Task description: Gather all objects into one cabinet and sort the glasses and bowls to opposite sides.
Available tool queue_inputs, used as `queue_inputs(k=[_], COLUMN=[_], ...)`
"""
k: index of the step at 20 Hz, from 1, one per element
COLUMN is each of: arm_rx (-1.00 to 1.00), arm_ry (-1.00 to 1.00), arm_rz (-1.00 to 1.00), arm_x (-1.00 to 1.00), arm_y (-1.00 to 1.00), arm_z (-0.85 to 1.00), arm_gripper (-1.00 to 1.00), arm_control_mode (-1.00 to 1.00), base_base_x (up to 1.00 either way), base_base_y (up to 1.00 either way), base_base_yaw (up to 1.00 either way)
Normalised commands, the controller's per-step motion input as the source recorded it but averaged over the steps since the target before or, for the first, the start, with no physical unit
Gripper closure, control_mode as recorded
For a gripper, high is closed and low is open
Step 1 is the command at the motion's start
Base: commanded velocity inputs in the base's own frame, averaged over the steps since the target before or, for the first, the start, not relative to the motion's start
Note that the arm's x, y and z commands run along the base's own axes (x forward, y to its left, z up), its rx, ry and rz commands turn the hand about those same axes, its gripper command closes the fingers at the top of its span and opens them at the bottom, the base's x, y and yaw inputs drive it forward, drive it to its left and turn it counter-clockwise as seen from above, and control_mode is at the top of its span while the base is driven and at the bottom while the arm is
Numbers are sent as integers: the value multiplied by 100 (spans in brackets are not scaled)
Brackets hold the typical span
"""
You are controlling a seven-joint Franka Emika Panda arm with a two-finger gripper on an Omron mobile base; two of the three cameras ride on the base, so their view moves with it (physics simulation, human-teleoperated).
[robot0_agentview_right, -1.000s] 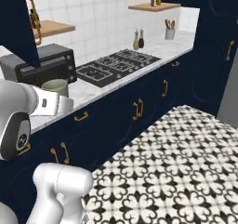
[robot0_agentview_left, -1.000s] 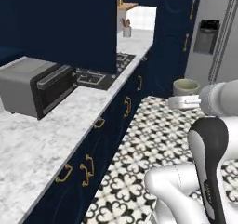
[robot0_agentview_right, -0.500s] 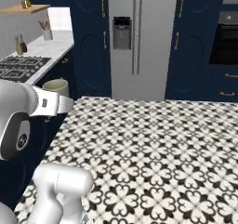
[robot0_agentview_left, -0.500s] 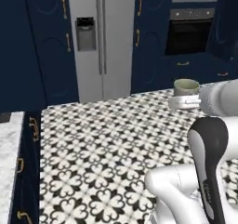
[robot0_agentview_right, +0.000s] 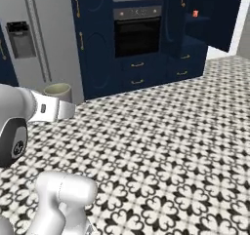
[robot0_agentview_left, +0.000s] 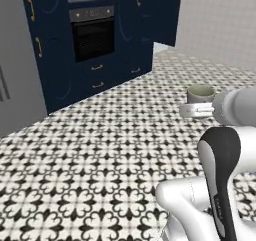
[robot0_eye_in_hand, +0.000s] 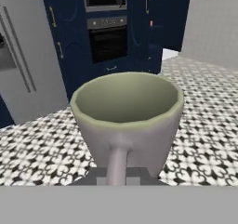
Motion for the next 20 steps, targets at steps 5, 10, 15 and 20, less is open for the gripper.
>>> queue_inputs(k=[5, 10, 15, 20], arm_rx=[0, 0, 0, 0], arm_ry=[0, 0, 0, 0], arm_rz=[0, 0, 0, 0], arm_x=[0, 0, 0, 0], arm_y=[0, 0, 0, 0], arm_z=[0, 0, 0, 0], arm_gripper=[100, 100, 100, 100], arm_control_mode=[100, 100, 100, 100], base_base_x=[95, 100, 100, 100], base_base_y=[-96, -86, -74, -35], base_base_yaw=[-29, -2, 0, 0])
